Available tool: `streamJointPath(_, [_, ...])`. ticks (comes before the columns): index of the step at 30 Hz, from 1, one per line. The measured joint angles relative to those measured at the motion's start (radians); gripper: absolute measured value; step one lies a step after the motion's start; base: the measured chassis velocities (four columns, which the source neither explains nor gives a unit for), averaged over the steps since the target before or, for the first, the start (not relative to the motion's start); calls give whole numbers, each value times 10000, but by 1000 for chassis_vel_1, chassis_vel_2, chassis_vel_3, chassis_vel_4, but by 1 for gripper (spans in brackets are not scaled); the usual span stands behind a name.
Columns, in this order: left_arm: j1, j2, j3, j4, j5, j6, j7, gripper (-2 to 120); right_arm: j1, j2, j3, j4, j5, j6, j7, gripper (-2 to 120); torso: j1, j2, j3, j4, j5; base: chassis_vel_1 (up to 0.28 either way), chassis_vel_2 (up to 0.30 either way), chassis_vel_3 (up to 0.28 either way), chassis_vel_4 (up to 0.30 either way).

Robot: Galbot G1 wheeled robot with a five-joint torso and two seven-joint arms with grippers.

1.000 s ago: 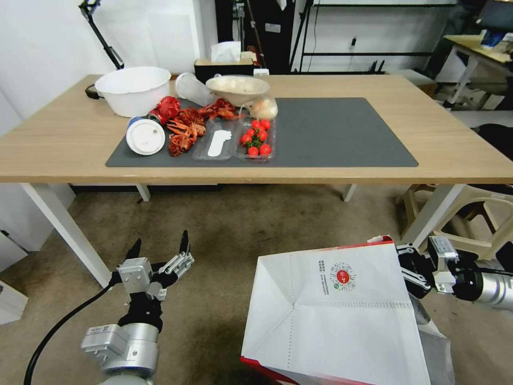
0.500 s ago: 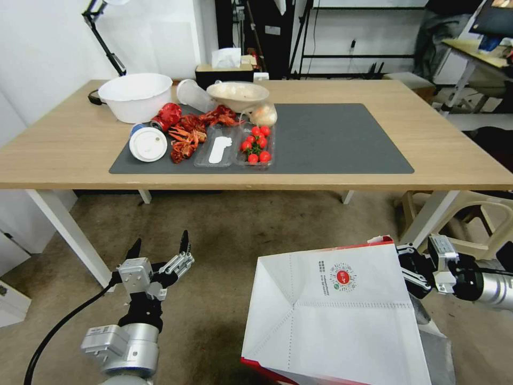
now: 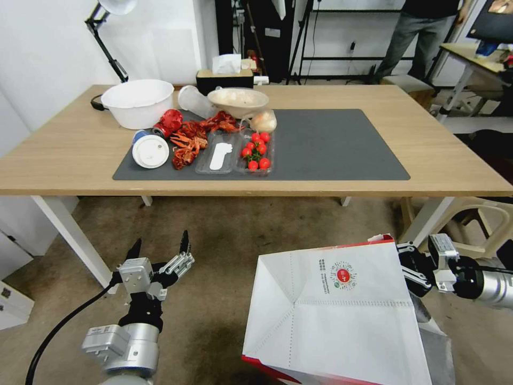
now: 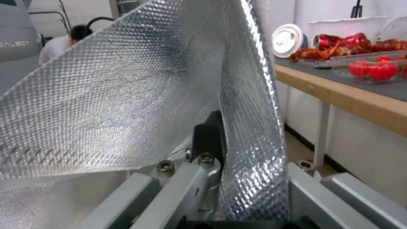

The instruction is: Pick up the food delivery bag from the floor and place it on the table.

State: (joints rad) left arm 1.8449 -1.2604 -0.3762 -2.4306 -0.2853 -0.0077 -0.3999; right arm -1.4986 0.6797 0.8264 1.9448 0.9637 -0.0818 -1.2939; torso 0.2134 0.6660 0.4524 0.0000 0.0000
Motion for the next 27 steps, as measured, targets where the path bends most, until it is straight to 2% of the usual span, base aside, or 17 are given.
streamJointPath(27, [115,1,-8,-71,47,-31,44,100,-48,-6,22,56,2,13,1,0,474,1162,689,0,-1,0,0,0,0])
